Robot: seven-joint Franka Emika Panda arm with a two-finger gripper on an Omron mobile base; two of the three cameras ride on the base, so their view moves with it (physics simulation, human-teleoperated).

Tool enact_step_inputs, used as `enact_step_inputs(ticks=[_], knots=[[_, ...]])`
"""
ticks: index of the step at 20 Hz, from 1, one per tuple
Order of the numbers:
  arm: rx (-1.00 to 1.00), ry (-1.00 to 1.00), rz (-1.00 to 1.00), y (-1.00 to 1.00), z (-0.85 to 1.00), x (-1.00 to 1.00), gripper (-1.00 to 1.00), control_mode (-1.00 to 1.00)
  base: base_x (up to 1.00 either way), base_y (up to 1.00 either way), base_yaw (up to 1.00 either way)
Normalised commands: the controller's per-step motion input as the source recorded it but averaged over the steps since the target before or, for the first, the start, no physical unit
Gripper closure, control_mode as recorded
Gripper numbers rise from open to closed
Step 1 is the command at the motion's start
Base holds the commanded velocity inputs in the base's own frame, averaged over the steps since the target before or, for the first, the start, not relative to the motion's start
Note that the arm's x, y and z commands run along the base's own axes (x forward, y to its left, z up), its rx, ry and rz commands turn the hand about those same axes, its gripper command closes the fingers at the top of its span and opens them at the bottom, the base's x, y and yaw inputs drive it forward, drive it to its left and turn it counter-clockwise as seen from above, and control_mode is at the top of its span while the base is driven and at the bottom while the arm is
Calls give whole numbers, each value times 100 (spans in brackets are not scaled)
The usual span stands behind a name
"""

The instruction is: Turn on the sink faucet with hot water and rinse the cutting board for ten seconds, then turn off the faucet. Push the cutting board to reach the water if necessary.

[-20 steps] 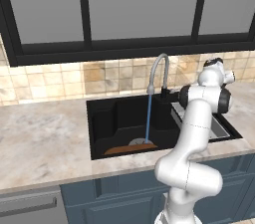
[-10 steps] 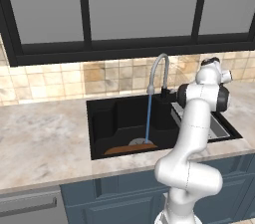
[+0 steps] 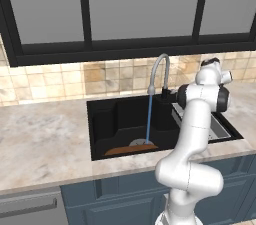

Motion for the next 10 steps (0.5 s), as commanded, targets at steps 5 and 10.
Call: enact_step_inputs(ticks=[5, 10], knots=[[0, 0, 0, -12, -18, 5, 100, -100, 0, 0, 0], [0, 0, 0, -1, -14, 8, 100, -100, 0, 0, 0]])
